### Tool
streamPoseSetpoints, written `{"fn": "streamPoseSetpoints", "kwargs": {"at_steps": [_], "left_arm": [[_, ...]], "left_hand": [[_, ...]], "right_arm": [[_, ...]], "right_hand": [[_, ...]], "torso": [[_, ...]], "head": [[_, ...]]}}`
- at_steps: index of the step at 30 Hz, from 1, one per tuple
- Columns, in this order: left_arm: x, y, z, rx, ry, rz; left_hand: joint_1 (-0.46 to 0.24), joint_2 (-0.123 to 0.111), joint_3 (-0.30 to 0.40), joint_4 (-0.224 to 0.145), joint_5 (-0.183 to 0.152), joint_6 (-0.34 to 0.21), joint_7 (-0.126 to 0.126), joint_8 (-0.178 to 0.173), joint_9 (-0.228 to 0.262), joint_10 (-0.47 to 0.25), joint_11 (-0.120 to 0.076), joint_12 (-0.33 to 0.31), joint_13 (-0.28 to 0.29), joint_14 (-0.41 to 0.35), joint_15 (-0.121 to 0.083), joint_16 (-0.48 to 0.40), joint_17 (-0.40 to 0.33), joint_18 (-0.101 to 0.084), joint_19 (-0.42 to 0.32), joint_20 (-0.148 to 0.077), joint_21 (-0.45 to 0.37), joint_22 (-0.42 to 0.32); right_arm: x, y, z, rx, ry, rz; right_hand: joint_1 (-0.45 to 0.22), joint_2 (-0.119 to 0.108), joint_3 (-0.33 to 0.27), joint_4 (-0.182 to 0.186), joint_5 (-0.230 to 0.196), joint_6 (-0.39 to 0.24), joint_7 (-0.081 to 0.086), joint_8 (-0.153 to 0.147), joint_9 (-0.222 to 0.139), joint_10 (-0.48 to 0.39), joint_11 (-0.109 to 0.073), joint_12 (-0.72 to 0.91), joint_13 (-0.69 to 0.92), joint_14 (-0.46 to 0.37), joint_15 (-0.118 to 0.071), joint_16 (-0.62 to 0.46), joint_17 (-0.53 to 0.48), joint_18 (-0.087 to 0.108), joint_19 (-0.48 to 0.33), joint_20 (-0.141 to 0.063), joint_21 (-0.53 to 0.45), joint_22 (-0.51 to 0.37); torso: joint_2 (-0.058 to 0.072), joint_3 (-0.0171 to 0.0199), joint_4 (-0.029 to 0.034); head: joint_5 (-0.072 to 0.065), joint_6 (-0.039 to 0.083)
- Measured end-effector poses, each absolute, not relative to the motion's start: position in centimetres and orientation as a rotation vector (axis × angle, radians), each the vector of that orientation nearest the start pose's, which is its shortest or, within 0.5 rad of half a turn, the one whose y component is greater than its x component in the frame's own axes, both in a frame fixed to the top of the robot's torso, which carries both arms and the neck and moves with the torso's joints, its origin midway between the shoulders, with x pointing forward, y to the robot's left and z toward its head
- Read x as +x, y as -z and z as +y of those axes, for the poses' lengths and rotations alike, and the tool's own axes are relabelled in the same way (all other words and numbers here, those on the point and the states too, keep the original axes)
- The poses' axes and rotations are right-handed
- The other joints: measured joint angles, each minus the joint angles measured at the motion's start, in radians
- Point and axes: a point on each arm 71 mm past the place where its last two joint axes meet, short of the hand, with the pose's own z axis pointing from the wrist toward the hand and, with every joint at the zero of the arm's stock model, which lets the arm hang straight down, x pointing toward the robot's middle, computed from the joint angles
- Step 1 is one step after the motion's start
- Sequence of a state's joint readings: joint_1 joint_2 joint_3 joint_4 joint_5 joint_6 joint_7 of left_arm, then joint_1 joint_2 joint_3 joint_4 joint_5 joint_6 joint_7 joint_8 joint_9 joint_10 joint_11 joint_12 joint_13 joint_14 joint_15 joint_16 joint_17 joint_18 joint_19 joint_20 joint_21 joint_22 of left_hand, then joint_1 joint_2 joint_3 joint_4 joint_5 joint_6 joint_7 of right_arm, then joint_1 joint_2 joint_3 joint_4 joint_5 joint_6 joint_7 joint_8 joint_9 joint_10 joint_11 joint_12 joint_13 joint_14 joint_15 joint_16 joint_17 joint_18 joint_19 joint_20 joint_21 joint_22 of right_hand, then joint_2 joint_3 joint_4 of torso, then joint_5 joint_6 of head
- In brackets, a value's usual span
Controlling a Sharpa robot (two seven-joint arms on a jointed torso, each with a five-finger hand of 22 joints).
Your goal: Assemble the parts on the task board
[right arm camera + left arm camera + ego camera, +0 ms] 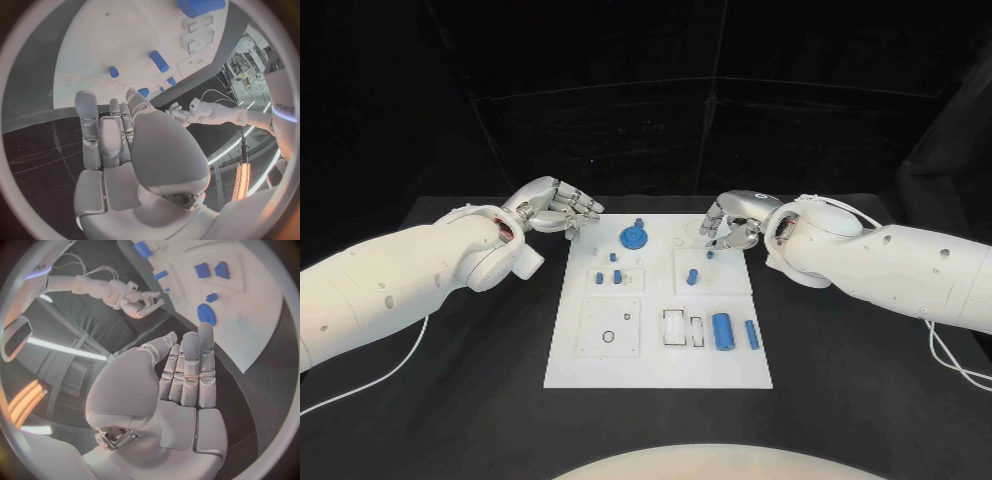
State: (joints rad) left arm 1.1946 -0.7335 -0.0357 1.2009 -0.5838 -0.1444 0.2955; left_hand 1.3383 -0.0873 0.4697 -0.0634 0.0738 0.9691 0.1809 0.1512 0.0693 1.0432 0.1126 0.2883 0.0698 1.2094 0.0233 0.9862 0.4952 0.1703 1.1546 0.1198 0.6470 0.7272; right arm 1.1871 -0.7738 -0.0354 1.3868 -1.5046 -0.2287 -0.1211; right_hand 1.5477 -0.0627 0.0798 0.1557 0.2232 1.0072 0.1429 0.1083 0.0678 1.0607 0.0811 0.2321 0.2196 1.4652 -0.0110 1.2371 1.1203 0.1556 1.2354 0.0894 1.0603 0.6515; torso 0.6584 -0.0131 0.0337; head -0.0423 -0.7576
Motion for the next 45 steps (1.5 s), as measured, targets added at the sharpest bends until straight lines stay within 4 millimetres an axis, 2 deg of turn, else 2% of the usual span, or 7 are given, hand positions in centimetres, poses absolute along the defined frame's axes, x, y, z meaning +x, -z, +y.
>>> {"fn": "streamPoseSetpoints", "kwargs": {"at_steps": [4, 9, 19, 27, 34, 38, 45], "left_arm": [[53.4, 19.7, 24.0, -0.720, 1.362, 1.583], [53.1, 19.5, 24.5, -0.847, 1.449, 1.509], [53.0, 19.2, 25.0, -0.943, 1.517, 1.442], [52.9, 19.2, 25.3, -0.963, 1.533, 1.424], [52.9, 19.2, 25.4, -0.971, 1.537, 1.419], [52.9, 19.2, 25.4, -0.973, 1.538, 1.418], [53.0, 19.2, 25.4, -0.975, 1.539, 1.418]], "left_hand": [[-0.001, 0.001, 0.000, 0.000, 0.000, 0.004, 0.004, 0.005, 0.000, 0.000, 0.000, 0.011, 0.003, 0.000, 0.000, -0.003, -0.008, 0.000, -0.003, 0.003, -0.006, -0.005], [-0.001, 0.001, 0.000, 0.000, 0.004, 0.007, 0.007, 0.012, 0.000, 0.000, 0.000, 0.017, 0.004, -0.007, 0.000, -0.007, -0.013, 0.000, -0.007, 0.000, -0.012, -0.009], [-0.007, -0.005, -0.008, 0.001, 0.004, 0.007, 0.007, 0.012, 0.000, 0.000, 0.000, 0.026, 0.004, -0.014, 0.000, -0.013, -0.020, 0.000, -0.010, 0.003, -0.022, -0.014], [-0.008, -0.006, -0.011, -0.003, 0.008, 0.007, 0.007, 0.016, 0.000, 0.000, 0.000, 0.030, 0.004, -0.018, 0.004, -0.014, -0.022, 0.000, -0.014, 0.006, -0.023, -0.016], [-0.008, -0.006, -0.011, -0.003, 0.008, 0.007, 0.007, 0.016, 0.000, 0.000, 0.000, 0.030, 0.005, -0.018, 0.004, -0.014, -0.024, 0.000, -0.014, 0.007, -0.023, -0.017], [-0.008, -0.006, -0.011, -0.003, 0.008, 0.007, 0.007, 0.016, 0.000, 0.000, 0.000, 0.030, 0.005, -0.018, 0.004, -0.014, -0.025, 0.000, -0.014, 0.007, -0.023, -0.017], [-0.008, -0.006, -0.014, -0.006, 0.008, 0.007, 0.007, 0.016, 0.000, 0.000, 0.000, 0.035, 0.005, -0.018, 0.004, -0.014, -0.025, 0.000, -0.014, 0.007, -0.023, -0.017]], "right_arm": [[50.6, 21.1, -20.3, -0.248, -0.484, 1.749], [50.5, 21.4, -20.1, -0.293, -0.448, 1.750], [50.4, 22.0, -19.9, -0.344, -0.413, 1.773], [50.3, 22.4, -19.6, -0.363, -0.409, 1.801], [50.4, 22.4, -19.3, -0.370, -0.410, 1.811], [50.4, 22.4, -19.3, -0.372, -0.410, 1.816], [50.4, 22.4, -19.2, -0.370, -0.410, 1.813]], "right_hand": [[0.000, 0.000, 0.012, 0.000, -0.005, 0.003, 0.003, -0.008, 0.000, -0.007, 0.007, -0.012, -0.023, 0.000, 0.000, 0.000, 0.000, 0.000, 0.004, 0.004, 0.000, 0.000], [-0.002, -0.010, 0.024, 0.000, -0.005, 0.005, 0.005, -0.012, 0.000, -0.009, 0.009, -0.020, -0.037, 0.002, 0.002, 0.000, 0.001, 0.000, 0.004, 0.004, 0.000, 0.000], [-0.005, -0.013, 0.052, -0.003, -0.005, 0.016, 0.016, -0.013, 0.001, -0.010, 0.010, -0.027, -0.063, 0.000, 0.008, 0.009, 0.010, 0.000, 0.007, 0.007, 0.009, 0.010], [-0.001, -0.018, 0.130, -0.015, -0.045, 0.050, 0.011, -0.013, 0.003, 0.017, 0.009, -0.031, -0.096, 0.000, 0.008, 0.023, 0.023, 0.000, 0.017, 0.010, 0.041, 0.052], [0.002, -0.021, 0.199, -0.030, -0.063, 0.078, 0.006, -0.013, 0.005, 0.060, 0.001, -0.032, -0.116, 0.000, 0.008, 0.033, 0.028, 0.000, 0.025, 0.003, 0.061, 0.079], [0.002, -0.021, 0.243, -0.048, -0.074, 0.103, -0.004, -0.013, 0.008, 0.090, -0.009, -0.032, -0.120, 0.001, 0.001, 0.034, 0.026, 0.000, 0.036, 0.000, 0.079, 0.107], [0.000, -0.024, 0.319, -0.086, -0.107, 0.127, -0.005, -0.014, 0.010, 0.119, -0.015, -0.032, -0.128, 0.004, -0.004, 0.039, 0.026, -0.001, 0.045, -0.009, 0.109, 0.145]], "torso": [[0.000, -0.0004, 0.0002], [0.000, -0.0006, 0.0004], [0.001, -0.0006, 0.0007], [0.001, -0.0001, 0.0001], [0.002, 0.0001, 0.0001], [0.002, 0.0001, -0.0001], [0.002, 0.0001, -0.0006]], "head": [[-0.005, 0.002], [-0.004, 0.002], [0.005, -0.002], [0.007, -0.005], [0.007, -0.007], [0.007, -0.009], [0.005, -0.011]]}}
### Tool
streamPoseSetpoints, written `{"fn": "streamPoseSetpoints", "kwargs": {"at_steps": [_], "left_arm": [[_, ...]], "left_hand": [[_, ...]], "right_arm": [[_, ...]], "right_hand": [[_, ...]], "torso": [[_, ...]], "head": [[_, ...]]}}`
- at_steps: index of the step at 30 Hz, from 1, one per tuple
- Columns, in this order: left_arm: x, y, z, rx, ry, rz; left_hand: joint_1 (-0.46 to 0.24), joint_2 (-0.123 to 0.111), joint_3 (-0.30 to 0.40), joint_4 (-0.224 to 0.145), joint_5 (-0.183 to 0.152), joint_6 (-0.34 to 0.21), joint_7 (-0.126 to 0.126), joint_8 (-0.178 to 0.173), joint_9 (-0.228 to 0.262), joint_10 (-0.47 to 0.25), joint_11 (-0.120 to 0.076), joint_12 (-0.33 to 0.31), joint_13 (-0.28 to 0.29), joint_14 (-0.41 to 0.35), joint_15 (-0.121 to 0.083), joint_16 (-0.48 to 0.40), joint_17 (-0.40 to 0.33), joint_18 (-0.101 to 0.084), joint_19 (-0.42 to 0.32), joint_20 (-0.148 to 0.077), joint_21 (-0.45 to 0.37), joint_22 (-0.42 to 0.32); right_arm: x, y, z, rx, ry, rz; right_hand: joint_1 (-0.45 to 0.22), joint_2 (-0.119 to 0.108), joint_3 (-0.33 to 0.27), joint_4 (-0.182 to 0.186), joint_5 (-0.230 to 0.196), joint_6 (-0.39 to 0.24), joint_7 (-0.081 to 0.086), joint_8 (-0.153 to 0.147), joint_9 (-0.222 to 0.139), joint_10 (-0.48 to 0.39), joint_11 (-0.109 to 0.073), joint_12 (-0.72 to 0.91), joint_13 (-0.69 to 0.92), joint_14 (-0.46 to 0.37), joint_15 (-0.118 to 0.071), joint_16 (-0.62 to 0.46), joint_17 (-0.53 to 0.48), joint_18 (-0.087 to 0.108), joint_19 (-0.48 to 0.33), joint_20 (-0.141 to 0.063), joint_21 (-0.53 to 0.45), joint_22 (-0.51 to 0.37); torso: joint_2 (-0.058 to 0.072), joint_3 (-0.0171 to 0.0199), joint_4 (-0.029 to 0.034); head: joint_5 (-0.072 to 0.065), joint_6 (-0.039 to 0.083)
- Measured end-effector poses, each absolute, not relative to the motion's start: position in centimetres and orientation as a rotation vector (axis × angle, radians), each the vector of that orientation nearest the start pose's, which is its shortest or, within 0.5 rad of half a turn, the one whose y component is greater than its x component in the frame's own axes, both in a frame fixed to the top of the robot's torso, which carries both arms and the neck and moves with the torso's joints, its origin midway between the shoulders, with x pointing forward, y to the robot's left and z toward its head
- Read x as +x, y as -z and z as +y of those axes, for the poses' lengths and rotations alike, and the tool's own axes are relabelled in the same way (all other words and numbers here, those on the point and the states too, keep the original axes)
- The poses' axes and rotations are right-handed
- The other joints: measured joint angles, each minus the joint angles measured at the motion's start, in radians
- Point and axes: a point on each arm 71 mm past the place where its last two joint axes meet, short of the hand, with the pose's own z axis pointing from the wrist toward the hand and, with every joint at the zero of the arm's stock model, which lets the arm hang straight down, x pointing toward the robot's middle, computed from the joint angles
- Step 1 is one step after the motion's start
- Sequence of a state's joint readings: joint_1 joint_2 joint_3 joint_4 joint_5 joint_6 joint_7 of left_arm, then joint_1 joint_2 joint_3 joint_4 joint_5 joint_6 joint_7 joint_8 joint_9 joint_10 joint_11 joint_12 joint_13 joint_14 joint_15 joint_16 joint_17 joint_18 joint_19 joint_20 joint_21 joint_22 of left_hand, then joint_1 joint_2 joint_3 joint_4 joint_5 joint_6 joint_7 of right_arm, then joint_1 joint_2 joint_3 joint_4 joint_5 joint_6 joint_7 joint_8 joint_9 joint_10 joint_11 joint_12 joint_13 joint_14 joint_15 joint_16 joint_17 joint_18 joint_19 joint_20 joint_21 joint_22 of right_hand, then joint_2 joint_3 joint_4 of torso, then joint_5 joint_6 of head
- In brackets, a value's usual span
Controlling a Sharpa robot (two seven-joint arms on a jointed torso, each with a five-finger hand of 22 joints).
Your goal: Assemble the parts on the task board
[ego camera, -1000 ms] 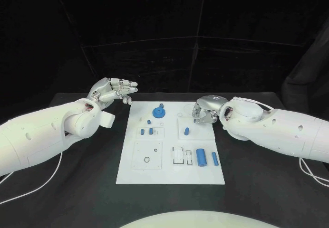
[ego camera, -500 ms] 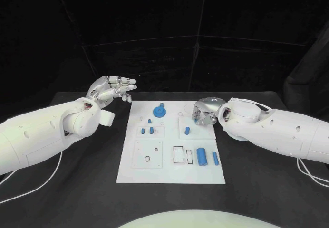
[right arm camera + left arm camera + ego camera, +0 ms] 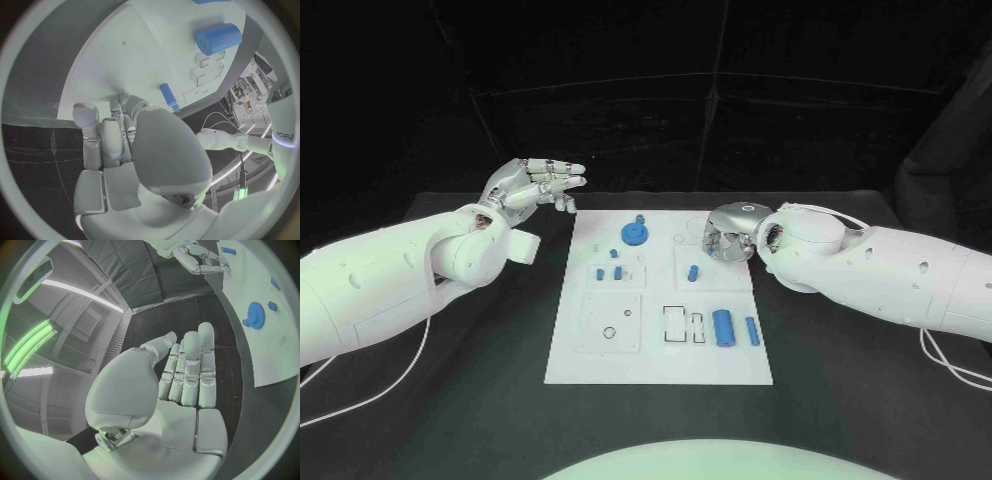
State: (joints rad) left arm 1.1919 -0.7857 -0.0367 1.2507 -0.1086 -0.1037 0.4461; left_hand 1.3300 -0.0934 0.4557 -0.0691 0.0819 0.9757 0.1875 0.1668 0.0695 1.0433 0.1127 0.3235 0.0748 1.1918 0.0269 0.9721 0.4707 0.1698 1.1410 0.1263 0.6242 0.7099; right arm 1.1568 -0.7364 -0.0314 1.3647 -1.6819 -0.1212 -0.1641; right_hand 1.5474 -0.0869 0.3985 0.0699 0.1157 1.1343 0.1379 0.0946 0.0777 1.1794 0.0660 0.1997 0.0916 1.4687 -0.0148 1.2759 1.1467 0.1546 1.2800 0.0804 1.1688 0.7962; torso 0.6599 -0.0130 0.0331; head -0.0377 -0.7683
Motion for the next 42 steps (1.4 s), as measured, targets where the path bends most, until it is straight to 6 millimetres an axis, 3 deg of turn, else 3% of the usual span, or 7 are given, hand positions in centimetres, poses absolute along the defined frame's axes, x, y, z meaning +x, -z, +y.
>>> {"fn": "streamPoseSetpoints", "kwargs": {"at_steps": [2, 10, 25, 34, 42], "left_arm": [[53.0, 19.2, 25.5, -0.976, 1.538, 1.417], [53.0, 19.2, 25.6, -0.978, 1.536, 1.416], [53.0, 19.2, 25.8, -0.980, 1.534, 1.415], [52.9, 19.2, 25.5, -0.978, 1.542, 1.418], [52.8, 19.2, 24.8, -0.974, 1.558, 1.424]], "left_hand": [[0.000, 0.000, 0.000, 0.000, 0.000, 0.000, 0.000, 0.004, 0.000, 0.000, 0.000, 0.000, 0.000, 0.000, 0.000, 0.000, -0.001, 0.000, 0.000, 0.000, 0.000, -0.001], [0.000, 0.000, 0.000, 0.000, 0.000, 0.000, 0.000, 0.004, 0.000, 0.000, 0.000, 0.000, 0.001, 0.000, 0.000, 0.000, -0.001, 0.000, 0.000, 0.000, -0.001, -0.001], [0.003, 0.003, 0.000, -0.006, 0.000, 0.000, 0.000, 0.008, 0.000, -0.004, 0.004, 0.006, 0.001, -0.004, -0.004, 0.000, -0.003, 0.000, 0.000, 0.000, -0.004, -0.001], [0.004, 0.004, 0.000, -0.006, 0.000, 0.000, 0.000, 0.008, 0.000, -0.004, 0.004, 0.006, 0.001, -0.004, -0.004, 0.000, -0.004, 0.000, 0.000, 0.000, -0.004, -0.002], [0.004, 0.004, 0.000, -0.006, 0.000, 0.000, 0.000, 0.008, 0.000, -0.004, 0.004, 0.006, 0.001, -0.004, -0.004, 0.000, -0.004, 0.000, 0.000, 0.000, -0.004, -0.001]], "right_arm": [[50.4, 22.4, -19.2, -0.367, -0.411, 1.809], [49.7, 22.2, -19.6, -0.348, -0.427, 1.770], [47.3, 19.9, -19.7, -0.305, -0.520, 1.674], [45.5, 18.5, -16.2, -0.324, -0.643, 1.624], [44.7, 18.2, -12.0, -0.366, -0.740, 1.611]], "right_hand": [[0.000, 0.000, 0.018, -0.011, -0.002, 0.000, 0.000, 0.001, 0.000, 0.000, 0.000, 0.000, 0.000, 0.000, 0.000, 0.000, -0.003, -0.016, 0.007, 0.000, 0.007, 0.012], [-0.035, -0.007, 0.092, -0.056, -0.006, 0.004, 0.004, -0.006, 0.000, 0.004, 0.003, -0.005, -0.005, 0.000, 0.000, 0.000, -0.012, -0.015, 0.010, -0.001, 0.028, 0.040], [-0.056, -0.021, 0.115, -0.074, -0.006, 0.007, 0.000, -0.010, -0.001, 0.009, 0.005, -0.008, -0.009, 0.000, 0.000, 0.004, -0.014, -0.015, 0.019, 0.002, 0.047, 0.070], [-0.056, -0.021, 0.117, -0.076, -0.006, 0.007, 0.000, -0.010, -0.001, 0.009, 0.005, -0.008, -0.011, 0.000, 0.000, 0.004, -0.013, -0.015, 0.019, 0.002, 0.047, 0.073], [-0.073, -0.024, 0.122, -0.081, -0.002, 0.010, 0.003, -0.011, -0.002, 0.013, 0.002, -0.008, -0.011, 0.000, 0.000, 0.004, -0.016, -0.015, 0.019, 0.002, 0.052, 0.076]], "torso": [[0.000, 0.0000, 0.0000], [-0.001, -0.0002, 0.0004], [-0.002, -0.0017, 0.0000], [-0.001, -0.0016, 0.0018], [-0.001, -0.0025, 0.0024]], "head": [[-0.001, 0.000], [-0.002, -0.001], [-0.005, 0.002], [0.011, 0.000], [0.038, -0.011]]}}
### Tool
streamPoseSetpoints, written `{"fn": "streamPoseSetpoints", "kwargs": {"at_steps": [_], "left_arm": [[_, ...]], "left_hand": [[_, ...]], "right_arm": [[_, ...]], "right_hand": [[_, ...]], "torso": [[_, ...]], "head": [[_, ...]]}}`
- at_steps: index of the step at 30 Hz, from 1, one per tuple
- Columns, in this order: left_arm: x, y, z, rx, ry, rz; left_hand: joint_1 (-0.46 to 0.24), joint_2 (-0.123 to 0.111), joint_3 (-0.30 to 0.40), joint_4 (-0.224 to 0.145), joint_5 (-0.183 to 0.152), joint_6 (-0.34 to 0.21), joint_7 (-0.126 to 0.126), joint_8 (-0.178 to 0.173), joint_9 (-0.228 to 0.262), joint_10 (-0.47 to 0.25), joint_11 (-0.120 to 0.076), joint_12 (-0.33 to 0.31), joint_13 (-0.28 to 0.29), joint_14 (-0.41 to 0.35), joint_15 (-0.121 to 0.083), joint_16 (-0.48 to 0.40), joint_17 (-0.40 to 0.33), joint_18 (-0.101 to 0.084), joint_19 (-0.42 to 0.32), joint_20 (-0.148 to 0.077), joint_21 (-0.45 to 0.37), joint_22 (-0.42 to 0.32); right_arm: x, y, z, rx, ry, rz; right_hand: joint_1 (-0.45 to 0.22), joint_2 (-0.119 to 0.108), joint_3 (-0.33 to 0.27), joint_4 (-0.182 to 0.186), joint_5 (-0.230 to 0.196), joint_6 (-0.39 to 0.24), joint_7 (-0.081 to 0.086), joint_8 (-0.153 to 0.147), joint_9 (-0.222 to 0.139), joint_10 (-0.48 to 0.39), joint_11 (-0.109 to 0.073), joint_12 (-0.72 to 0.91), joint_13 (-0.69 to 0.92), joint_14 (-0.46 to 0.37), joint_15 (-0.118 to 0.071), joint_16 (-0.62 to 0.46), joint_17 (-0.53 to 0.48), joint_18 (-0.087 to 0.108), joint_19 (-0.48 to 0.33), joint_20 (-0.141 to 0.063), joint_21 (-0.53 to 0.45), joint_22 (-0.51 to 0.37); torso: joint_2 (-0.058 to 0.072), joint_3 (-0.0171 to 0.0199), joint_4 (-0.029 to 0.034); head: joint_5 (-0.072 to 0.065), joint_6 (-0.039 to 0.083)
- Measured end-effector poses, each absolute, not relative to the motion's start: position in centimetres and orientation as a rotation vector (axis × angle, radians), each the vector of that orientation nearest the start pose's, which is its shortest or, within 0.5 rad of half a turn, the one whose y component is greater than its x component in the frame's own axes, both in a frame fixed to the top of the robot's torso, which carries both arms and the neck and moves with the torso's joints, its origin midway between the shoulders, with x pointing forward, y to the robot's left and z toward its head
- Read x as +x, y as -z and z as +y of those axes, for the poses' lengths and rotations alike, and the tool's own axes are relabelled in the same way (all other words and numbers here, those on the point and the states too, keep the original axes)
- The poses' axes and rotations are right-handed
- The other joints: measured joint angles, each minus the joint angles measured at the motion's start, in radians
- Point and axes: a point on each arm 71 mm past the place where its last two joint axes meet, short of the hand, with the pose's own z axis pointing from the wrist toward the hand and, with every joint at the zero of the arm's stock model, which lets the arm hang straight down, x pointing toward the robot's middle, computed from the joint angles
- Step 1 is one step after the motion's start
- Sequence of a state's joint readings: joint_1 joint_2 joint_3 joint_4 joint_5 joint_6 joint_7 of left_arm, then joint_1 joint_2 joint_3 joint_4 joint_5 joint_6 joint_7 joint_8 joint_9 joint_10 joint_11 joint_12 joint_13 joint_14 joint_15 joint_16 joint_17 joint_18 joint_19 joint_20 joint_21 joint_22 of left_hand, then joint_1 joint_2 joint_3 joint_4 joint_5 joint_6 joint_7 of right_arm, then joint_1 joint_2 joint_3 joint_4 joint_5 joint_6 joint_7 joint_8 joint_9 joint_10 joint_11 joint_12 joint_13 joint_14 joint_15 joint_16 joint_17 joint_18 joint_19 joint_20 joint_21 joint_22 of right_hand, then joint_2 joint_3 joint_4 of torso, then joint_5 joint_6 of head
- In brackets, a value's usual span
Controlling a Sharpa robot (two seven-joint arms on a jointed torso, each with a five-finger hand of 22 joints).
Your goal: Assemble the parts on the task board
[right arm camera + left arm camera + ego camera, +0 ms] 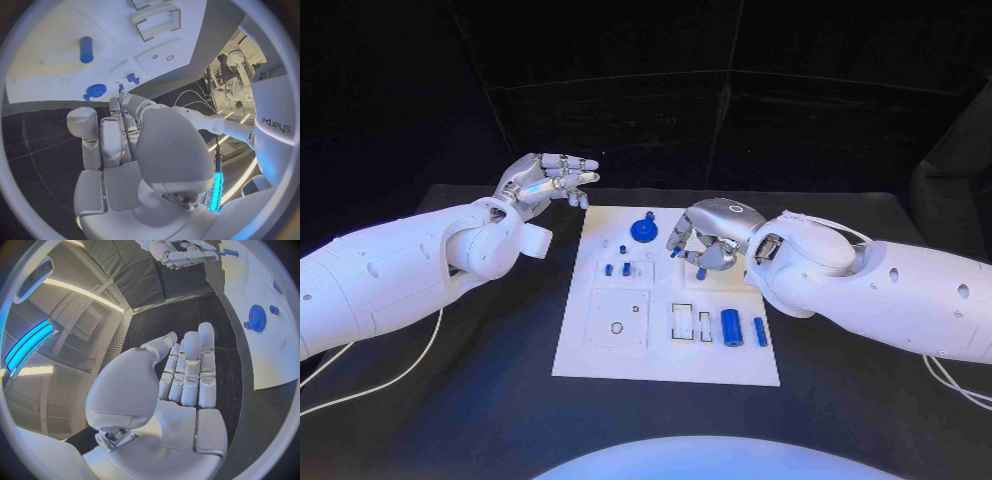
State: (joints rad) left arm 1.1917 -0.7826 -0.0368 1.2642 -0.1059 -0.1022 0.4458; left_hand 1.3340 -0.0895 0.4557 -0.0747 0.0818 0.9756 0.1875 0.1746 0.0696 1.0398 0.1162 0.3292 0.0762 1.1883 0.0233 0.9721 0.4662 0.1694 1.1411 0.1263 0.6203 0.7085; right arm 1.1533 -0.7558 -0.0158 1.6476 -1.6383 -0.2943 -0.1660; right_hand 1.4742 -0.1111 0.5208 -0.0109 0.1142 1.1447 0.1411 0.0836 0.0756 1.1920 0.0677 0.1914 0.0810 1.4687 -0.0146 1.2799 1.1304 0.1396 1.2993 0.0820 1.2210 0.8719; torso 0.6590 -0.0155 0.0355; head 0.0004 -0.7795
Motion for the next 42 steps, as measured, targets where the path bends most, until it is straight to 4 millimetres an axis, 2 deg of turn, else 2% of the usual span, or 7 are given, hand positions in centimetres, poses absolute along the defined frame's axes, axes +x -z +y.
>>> {"fn": "streamPoseSetpoints", "kwargs": {"at_steps": [5, 9, 12, 16, 28, 42], "left_arm": [[52.8, 19.2, 24.5, -0.972, 1.563, 1.427], [52.8, 19.1, 24.2, -0.970, 1.570, 1.430], [52.8, 19.1, 24.0, -0.969, 1.574, 1.431], [52.8, 19.1, 23.9, -0.969, 1.576, 1.432], [52.8, 19.1, 23.6, -0.967, 1.581, 1.435], [52.8, 19.1, 23.6, -0.968, 1.583, 1.437]], "left_hand": [[0.000, 0.000, -0.003, -0.003, 0.000, 0.000, 0.000, 0.000, 0.000, 0.000, 0.000, 0.000, 0.000, 0.000, 0.000, 0.000, 0.000, 0.000, 0.000, 0.000, 0.000, 0.000], [0.000, 0.000, -0.003, -0.003, 0.000, 0.000, 0.000, 0.000, 0.000, 0.000, 0.000, 0.000, 0.000, 0.000, 0.000, 0.000, 0.000, 0.000, 0.000, 0.000, 0.000, 0.000], [0.000, 0.000, -0.003, -0.003, 0.000, 0.000, 0.000, 0.000, 0.000, 0.000, 0.000, 0.000, 0.000, 0.000, 0.000, 0.000, 0.000, 0.000, 0.000, 0.000, 0.000, 0.000], [0.000, 0.000, -0.003, -0.003, 0.000, 0.000, 0.000, 0.000, 0.000, 0.000, 0.000, 0.000, 0.000, 0.000, 0.000, 0.000, 0.000, 0.000, 0.000, 0.000, 0.000, 0.000], [0.000, 0.000, -0.003, -0.003, 0.000, 0.000, 0.000, 0.000, 0.000, 0.000, 0.000, 0.004, 0.000, 0.000, 0.000, 0.000, -0.001, 0.000, 0.000, 0.000, 0.000, -0.001], [0.000, 0.000, -0.003, -0.003, 0.000, 0.000, 0.000, 0.000, 0.000, 0.000, 0.000, 0.004, 0.000, 0.000, 0.000, 0.000, -0.001, 0.000, 0.000, 0.000, 0.000, -0.001]], "right_arm": [[44.3, 19.0, -9.7, -0.394, -0.785, 1.628], [43.5, 21.0, -8.5, -0.405, -0.814, 1.675], [43.0, 22.2, -7.7, -0.418, -0.830, 1.704], [42.7, 22.9, -7.0, -0.435, -0.839, 1.719], [42.4, 23.6, -6.1, -0.477, -0.846, 1.739], [42.4, 24.1, -5.7, -0.507, -0.836, 1.767]], "right_hand": [[0.000, 0.000, 0.003, -0.003, 0.000, 0.000, 0.000, 0.000, -0.001, 0.000, 0.000, -0.004, 0.000, 0.000, 0.000, 0.004, 0.000, 0.000, 0.000, 0.000, 0.000, 0.000], [-0.008, -0.001, 0.003, -0.003, 0.004, 0.000, 0.000, -0.003, -0.001, 0.000, 0.000, -0.004, 0.000, 0.000, 0.000, 0.004, 0.000, 0.000, 0.000, 0.000, 0.000, 0.001], [-0.008, -0.001, 0.003, -0.003, 0.004, 0.000, 0.000, -0.006, -0.001, 0.000, 0.000, -0.004, 0.000, 0.000, 0.000, 0.004, 0.000, 0.000, 0.000, 0.000, 0.000, 0.001], [-0.011, 0.001, 0.006, -0.006, 0.004, 0.000, 0.000, -0.006, -0.002, 0.000, 0.000, -0.004, 0.000, 0.000, 0.000, 0.004, 0.000, 0.000, 0.000, 0.000, 0.000, 0.004], [-0.011, 0.001, 0.006, -0.006, 0.004, -0.001, 0.000, -0.006, -0.003, 0.000, 0.000, -0.008, 0.000, 0.000, 0.000, 0.004, 0.000, 0.000, 0.004, 0.004, 0.006, 0.008], [-0.011, 0.001, 0.006, -0.006, 0.004, -0.001, 0.000, -0.007, -0.002, 0.000, 0.000, -0.008, -0.001, 0.000, 0.000, 0.004, 0.000, 0.000, 0.004, 0.004, 0.006, 0.010]], "torso": [[0.001, -0.0001, -0.0008], [0.001, -0.0004, -0.0007], [0.001, -0.0003, -0.0007], [0.001, 0.0011, -0.0008], [0.001, 0.0017, -0.0025], [0.001, 0.0018, -0.0028]], "head": [[0.015, -0.007], [0.021, -0.012], [0.031, -0.016], [0.039, -0.019], [0.054, -0.027], [0.060, -0.034]]}}
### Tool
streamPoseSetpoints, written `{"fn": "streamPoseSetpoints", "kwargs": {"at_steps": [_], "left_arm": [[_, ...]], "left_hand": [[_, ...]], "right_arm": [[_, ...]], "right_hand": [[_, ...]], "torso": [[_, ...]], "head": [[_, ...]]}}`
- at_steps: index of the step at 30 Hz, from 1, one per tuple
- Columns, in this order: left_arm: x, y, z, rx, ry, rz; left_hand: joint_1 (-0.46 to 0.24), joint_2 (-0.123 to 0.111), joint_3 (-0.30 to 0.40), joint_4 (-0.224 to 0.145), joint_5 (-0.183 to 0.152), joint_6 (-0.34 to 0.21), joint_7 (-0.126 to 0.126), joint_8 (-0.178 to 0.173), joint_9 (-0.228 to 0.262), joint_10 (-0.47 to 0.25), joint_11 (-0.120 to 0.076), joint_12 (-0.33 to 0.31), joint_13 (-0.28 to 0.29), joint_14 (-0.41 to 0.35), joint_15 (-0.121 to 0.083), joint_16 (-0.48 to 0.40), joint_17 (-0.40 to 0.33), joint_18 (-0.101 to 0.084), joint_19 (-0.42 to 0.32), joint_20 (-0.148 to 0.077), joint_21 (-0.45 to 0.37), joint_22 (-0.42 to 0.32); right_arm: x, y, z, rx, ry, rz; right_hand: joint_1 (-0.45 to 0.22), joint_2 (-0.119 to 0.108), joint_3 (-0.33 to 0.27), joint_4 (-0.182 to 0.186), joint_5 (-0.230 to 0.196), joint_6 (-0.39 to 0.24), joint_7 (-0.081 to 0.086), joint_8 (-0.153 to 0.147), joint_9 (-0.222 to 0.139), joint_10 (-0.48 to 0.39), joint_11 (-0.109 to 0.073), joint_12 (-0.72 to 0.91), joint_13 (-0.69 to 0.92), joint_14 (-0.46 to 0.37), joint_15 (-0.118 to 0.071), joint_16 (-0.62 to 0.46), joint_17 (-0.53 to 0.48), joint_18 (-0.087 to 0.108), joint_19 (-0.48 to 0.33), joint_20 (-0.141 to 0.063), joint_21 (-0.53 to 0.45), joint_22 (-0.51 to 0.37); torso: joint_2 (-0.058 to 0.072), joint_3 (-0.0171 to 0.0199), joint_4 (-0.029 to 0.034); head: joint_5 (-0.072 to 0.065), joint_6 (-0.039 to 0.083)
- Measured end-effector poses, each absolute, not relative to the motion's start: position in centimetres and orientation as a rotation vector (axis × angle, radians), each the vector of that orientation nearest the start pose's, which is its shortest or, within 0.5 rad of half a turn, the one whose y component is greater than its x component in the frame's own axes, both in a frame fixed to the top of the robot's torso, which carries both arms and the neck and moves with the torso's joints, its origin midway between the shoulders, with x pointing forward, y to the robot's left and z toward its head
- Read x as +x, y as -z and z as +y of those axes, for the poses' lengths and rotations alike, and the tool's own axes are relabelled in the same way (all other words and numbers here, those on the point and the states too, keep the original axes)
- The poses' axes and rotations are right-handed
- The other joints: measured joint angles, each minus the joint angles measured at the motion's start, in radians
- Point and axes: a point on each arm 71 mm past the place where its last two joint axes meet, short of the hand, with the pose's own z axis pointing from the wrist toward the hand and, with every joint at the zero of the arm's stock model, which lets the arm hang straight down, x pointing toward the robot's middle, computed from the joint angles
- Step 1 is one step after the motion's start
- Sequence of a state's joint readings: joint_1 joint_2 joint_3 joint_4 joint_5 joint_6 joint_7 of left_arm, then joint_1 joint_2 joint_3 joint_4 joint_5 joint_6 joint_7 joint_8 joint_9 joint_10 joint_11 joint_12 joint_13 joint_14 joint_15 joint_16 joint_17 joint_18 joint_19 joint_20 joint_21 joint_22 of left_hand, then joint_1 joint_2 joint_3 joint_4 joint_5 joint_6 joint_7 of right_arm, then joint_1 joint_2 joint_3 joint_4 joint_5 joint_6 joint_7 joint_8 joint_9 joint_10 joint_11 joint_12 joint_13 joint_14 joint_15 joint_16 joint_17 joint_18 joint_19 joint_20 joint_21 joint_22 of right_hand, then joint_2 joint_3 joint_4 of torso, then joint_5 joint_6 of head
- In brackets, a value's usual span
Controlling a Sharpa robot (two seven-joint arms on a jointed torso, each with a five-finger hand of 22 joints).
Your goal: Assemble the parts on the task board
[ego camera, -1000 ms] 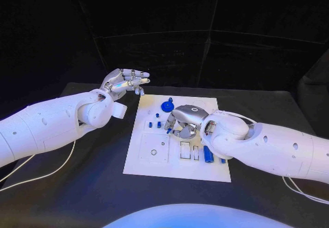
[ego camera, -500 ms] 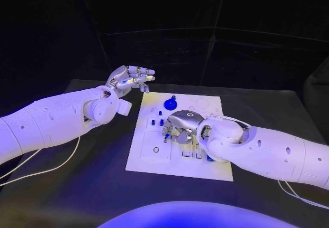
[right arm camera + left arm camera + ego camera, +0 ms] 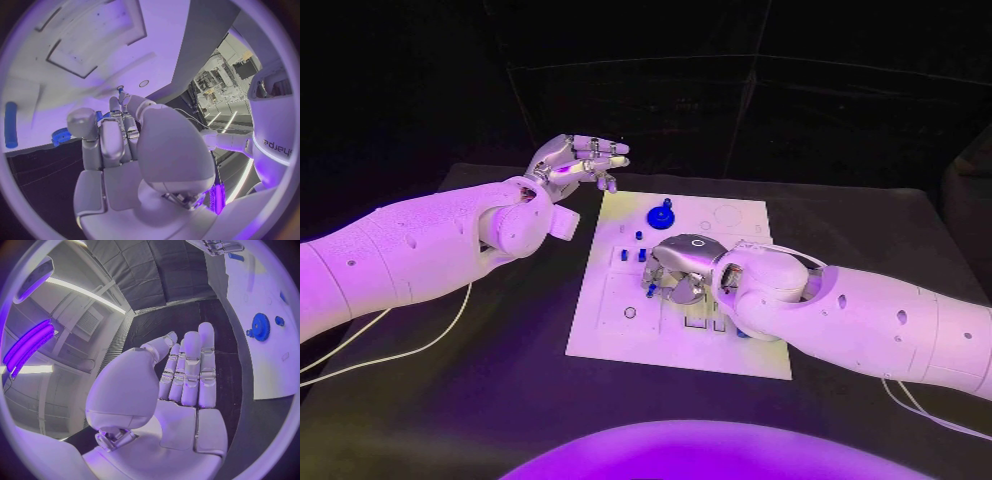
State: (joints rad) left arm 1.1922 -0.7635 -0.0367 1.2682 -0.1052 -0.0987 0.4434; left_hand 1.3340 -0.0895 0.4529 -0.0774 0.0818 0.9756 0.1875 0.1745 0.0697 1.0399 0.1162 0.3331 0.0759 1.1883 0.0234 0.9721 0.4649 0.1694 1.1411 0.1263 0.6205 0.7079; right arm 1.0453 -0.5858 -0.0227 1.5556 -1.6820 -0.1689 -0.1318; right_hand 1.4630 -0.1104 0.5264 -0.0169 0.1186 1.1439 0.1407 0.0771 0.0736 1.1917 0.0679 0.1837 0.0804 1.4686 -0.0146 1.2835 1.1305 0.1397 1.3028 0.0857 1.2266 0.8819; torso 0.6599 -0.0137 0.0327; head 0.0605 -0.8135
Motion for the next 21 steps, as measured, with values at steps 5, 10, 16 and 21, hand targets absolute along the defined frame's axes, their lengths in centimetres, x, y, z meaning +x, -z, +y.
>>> {"fn": "streamPoseSetpoints", "kwargs": {"at_steps": [5, 10, 16, 21], "left_arm": [[52.80, 19.15, 23.56, -0.968, 1.583, 1.437], [52.81, 19.15, 23.57, -0.968, 1.583, 1.438], [52.82, 19.16, 23.59, -0.969, 1.582, 1.438], [52.84, 19.17, 23.66, -0.969, 1.581, 1.438]], "left_hand": [[0.000, 0.000, 0.000, 0.000, 0.000, 0.000, 0.000, 0.000, 0.000, 0.000, 0.000, 0.000, 0.000, 0.000, 0.000, 0.000, 0.000, 0.000, 0.000, 0.000, 0.000, 0.000], [0.000, 0.000, 0.000, 0.000, 0.000, 0.000, 0.000, 0.000, 0.000, 0.000, 0.000, 0.000, 0.000, 0.000, 0.000, 0.000, 0.000, 0.000, 0.000, 0.000, 0.000, 0.000], [0.000, 0.000, 0.000, 0.000, 0.000, 0.000, 0.000, 0.000, 0.000, 0.000, 0.000, 0.000, 0.000, 0.000, 0.000, 0.000, 0.000, 0.000, 0.000, 0.000, 0.000, 0.000], [0.000, 0.000, 0.000, 0.000, 0.000, 0.000, 0.000, 0.000, 0.000, 0.000, 0.000, 0.000, 0.000, 0.000, 0.000, 0.000, -0.001, 0.000, 0.000, 0.000, 0.000, 0.000]], "right_arm": [[42.36, 24.28, -5.59, -0.517, -0.832, 1.776], [42.36, 24.38, -5.49, -0.527, -0.826, 1.783], [42.25, 24.49, -5.28, -0.543, -0.821, 1.785], [42.03, 24.83, -5.11, -0.557, -0.819, 1.789]], "right_hand": [[-0.004, -0.004, 0.000, 0.000, 0.000, 0.000, 0.000, 0.000, 0.000, 0.000, 0.000, 0.000, 0.000, 0.000, 0.000, 0.000, 0.000, 0.000, 0.000, 0.000, 0.000, 0.000], [-0.008, 0.000, 0.000, 0.000, 0.000, -0.001, 0.000, 0.000, 0.000, 0.000, 0.000, 0.000, 0.000, 0.000, 0.000, 0.000, 0.000, 0.000, 0.000, 0.000, 0.000, 0.000], [-0.020, -0.005, 0.000, 0.000, 0.004, -0.004, 0.001, -0.003, 0.000, -0.006, 0.006, -0.003, -0.001, 0.000, 0.000, 0.000, -0.003, 0.000, 0.000, 0.000, 0.000, 0.000], [-0.089, -0.035, -0.029, 0.019, 0.022, -0.073, 0.026, -0.014, -0.009, -0.078, 0.027, -0.045, -0.016, -0.003, 0.019, 0.000, -0.021, 0.000, -0.015, 0.015, -0.013, -0.031]], "torso": [[0.000, -0.0002, 0.0001], [0.000, -0.0003, 0.0001], [0.000, -0.0004, 0.0001], [0.000, -0.0006, 0.0001]], "head": [[0.002, -0.002], [0.003, -0.003], [0.005, -0.005], [0.006, -0.005]]}}
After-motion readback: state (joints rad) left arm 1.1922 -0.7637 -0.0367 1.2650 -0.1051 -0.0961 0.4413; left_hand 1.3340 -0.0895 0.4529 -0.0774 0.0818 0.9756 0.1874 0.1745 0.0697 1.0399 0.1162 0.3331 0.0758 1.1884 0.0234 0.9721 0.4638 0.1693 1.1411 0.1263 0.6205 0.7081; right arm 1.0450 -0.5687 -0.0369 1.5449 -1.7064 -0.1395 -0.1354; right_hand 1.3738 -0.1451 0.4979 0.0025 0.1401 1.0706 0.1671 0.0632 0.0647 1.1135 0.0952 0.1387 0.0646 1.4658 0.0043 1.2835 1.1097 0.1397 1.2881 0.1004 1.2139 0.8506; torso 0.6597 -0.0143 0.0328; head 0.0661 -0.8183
